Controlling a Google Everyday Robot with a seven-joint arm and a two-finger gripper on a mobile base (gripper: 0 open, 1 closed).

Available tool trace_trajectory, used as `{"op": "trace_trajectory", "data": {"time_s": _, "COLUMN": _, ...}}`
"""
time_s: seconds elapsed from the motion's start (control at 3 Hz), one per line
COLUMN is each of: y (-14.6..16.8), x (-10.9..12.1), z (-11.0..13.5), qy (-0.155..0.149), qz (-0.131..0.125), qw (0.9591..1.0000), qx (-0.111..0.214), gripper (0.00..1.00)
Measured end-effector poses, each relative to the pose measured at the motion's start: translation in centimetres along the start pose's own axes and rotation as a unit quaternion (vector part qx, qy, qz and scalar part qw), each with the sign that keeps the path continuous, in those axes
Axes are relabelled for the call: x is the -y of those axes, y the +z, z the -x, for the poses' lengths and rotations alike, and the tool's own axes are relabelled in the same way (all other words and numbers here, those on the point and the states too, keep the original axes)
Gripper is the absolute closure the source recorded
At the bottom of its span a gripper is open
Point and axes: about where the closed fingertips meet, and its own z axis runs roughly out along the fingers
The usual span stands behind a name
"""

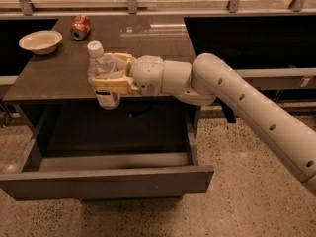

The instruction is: Place blue plastic bottle into top drawer

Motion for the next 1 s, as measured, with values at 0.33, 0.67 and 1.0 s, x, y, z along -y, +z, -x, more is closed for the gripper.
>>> {"op": "trace_trajectory", "data": {"time_s": 0.33, "y": 0.0, "x": 0.0, "z": 0.01, "qy": 0.0, "qz": 0.0, "qw": 1.0, "qx": 0.0, "gripper": 0.81}}
{"op": "trace_trajectory", "data": {"time_s": 0.67, "y": 0.0, "x": 0.0, "z": 0.03, "qy": 0.0, "qz": 0.0, "qw": 1.0, "qx": 0.0, "gripper": 0.59}}
{"op": "trace_trajectory", "data": {"time_s": 1.0, "y": 0.0, "x": 0.0, "z": 0.03, "qy": 0.0, "qz": 0.0, "qw": 1.0, "qx": 0.0, "gripper": 0.55}}
